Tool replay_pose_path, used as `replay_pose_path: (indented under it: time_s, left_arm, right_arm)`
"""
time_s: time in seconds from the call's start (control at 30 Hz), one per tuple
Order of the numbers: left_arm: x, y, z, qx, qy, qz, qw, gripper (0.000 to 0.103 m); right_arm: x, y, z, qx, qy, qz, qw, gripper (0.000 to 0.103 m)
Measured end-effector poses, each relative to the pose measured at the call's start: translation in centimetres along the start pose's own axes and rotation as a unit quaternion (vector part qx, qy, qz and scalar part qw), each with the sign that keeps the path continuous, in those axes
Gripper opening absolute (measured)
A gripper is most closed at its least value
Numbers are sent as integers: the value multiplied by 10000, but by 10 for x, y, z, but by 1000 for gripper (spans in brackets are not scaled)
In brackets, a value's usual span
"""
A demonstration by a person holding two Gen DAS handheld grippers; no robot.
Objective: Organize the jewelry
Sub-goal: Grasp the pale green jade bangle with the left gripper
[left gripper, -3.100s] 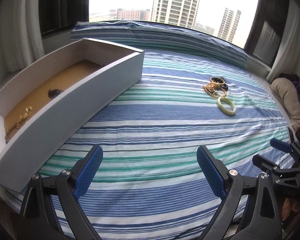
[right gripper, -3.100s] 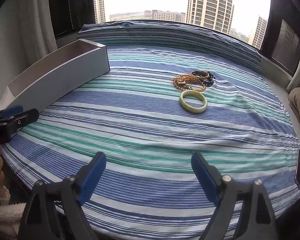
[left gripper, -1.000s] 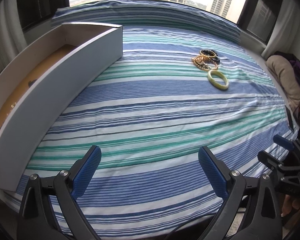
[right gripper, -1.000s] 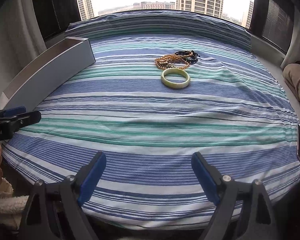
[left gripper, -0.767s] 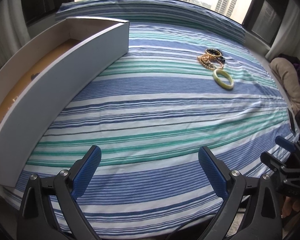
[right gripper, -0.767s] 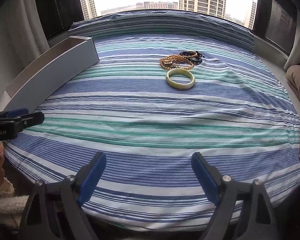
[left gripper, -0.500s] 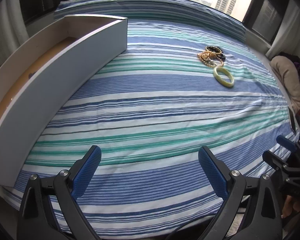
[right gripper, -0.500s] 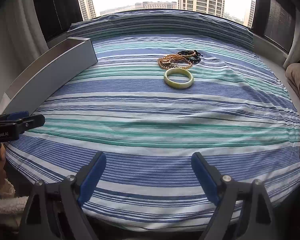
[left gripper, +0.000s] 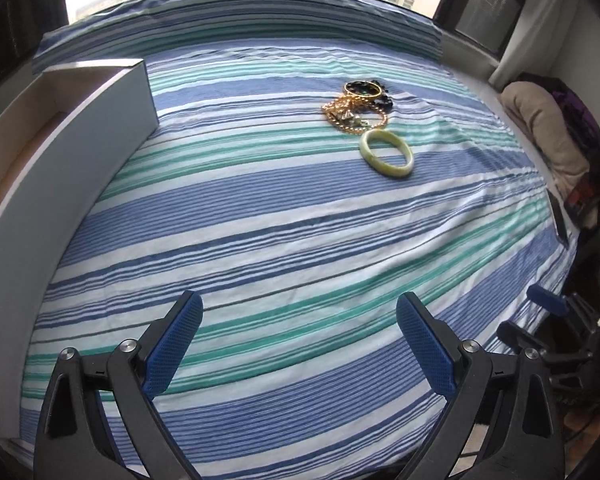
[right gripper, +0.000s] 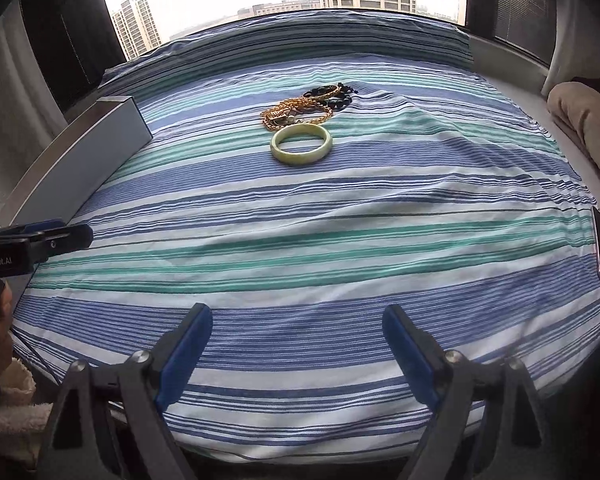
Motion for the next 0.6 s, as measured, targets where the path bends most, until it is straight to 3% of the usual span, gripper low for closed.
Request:
replay_pose_path:
  time_s: [0.13,0.27,0.33,0.43,0.53,0.57,0.6]
  left_arm:
    - [-34,54,32,11,-453,166,9988,98]
    - [-52,98,92,158,-259,421,9987,96]
    - [-58,111,124,301,-74,524,9981,86]
    - [-61,120,165,565,35,463,9973,79]
    - [-57,118,186,706,369,443,9958,69]
    - [-58,120,185,583,510,558,9954,66]
    - [-60,119,185,589,564,652,9945,54]
  right_arm:
    - [-7,-6,-1,6,35,101,9999,89]
    - [-13,-12,-7,-47,40,199,9998,89]
    - [-17,-15,-10,-65,50,254,9996,89]
    - [-24,-17,-10,-38,25,312,9995,89]
    - [-32,-20,-14,-67,12,385,9992,89]
    - [-36,-20,-15,-81,0,416,9991,89]
    - [-40,-21,-15,-91,-14,449,9989,89]
Point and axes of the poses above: each gripper's, at about its wrist camera, not at the fingertips, and z roughly the way its jaws point, x to its left, y to its top, the point moved 10 cm from there along z, roughly the way its jaws point, and after that the axes turned 6 degrees about -y, right-handed, at the moved point
